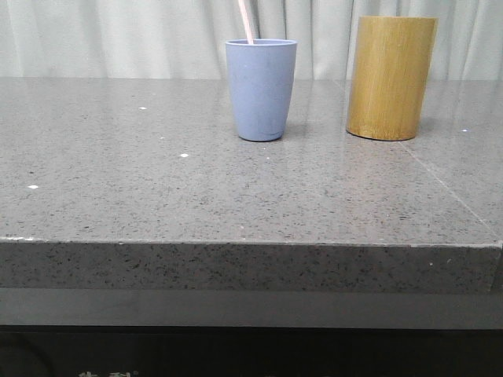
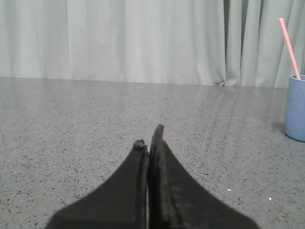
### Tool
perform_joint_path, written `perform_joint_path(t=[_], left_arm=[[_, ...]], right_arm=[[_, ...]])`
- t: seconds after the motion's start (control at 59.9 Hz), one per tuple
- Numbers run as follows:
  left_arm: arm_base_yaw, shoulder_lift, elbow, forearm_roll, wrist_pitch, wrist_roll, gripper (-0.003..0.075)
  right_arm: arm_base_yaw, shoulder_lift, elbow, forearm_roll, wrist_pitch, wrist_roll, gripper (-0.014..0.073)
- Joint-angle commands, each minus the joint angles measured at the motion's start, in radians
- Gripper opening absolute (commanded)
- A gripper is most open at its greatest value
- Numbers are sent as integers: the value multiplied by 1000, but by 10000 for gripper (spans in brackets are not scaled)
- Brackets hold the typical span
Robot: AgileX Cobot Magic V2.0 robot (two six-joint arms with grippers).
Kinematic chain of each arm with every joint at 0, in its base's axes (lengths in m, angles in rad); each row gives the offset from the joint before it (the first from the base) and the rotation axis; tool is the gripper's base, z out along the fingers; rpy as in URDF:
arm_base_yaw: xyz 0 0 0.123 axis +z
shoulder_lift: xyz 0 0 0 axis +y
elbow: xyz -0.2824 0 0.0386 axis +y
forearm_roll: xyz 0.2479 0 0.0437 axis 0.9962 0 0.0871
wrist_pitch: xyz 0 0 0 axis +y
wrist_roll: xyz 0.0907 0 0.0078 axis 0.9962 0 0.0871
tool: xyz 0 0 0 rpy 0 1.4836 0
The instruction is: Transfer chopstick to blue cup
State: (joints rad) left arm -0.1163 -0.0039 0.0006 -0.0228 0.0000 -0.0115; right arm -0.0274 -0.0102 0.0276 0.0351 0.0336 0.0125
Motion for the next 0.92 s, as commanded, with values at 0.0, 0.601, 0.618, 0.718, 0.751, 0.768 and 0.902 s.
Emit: perform_joint_path(t=[0.0, 0.601, 0.618, 0.718, 0.751, 0.768, 0.902], left_arm=[[-6, -25, 11, -11, -83, -10, -19], [-6, -25, 11, -11, -83, -10, -19], [-6, -25, 11, -11, -83, -10, -19], [-6, -25, 11, -11, -83, -10, -19], [-6, -25, 11, -11, -83, -10, -19], [-6, -25, 11, -11, -83, -10, -19], [-6, -25, 11, -11, -83, -10, -19]], right_arm=[[-4, -22, -4, 0, -91, 1, -68], [-4, -22, -4, 0, -91, 1, -68], [-4, -22, -4, 0, -91, 1, -68], [6, -22, -4, 0, -91, 1, -68], [9, -22, -4, 0, -91, 1, -68], [9, -22, -4, 0, -91, 1, -68], [11, -21, -4, 0, -91, 1, -68]])
